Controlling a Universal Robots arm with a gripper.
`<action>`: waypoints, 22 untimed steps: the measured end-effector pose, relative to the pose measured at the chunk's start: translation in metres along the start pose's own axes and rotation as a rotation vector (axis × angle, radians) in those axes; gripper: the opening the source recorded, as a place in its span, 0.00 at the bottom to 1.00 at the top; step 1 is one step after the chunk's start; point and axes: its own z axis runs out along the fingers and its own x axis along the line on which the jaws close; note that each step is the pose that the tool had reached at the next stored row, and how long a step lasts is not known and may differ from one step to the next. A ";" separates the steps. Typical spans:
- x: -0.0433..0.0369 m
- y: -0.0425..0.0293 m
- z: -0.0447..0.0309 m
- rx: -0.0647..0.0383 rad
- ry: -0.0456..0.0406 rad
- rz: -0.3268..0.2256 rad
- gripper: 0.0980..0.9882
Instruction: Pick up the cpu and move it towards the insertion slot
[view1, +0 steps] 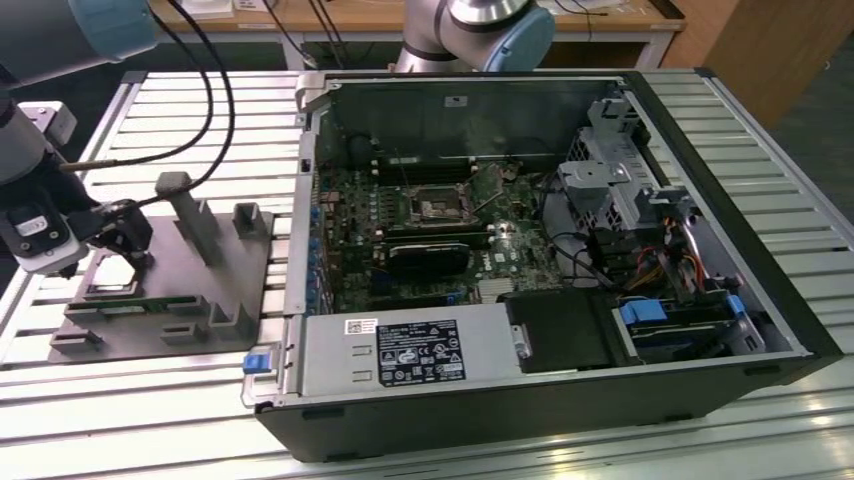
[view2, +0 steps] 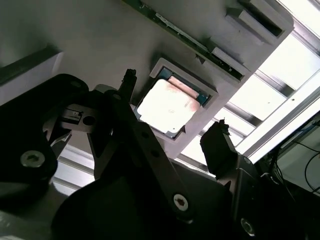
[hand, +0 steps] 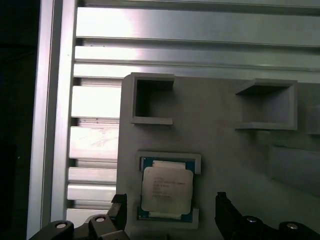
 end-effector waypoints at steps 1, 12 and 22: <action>0.0000 0.0003 0.0016 0.000 -0.0001 0.001 0.78; -0.0001 0.0045 0.0134 0.000 -0.0001 0.004 0.77; -0.0001 0.0045 0.0176 -0.001 -0.0002 0.005 0.59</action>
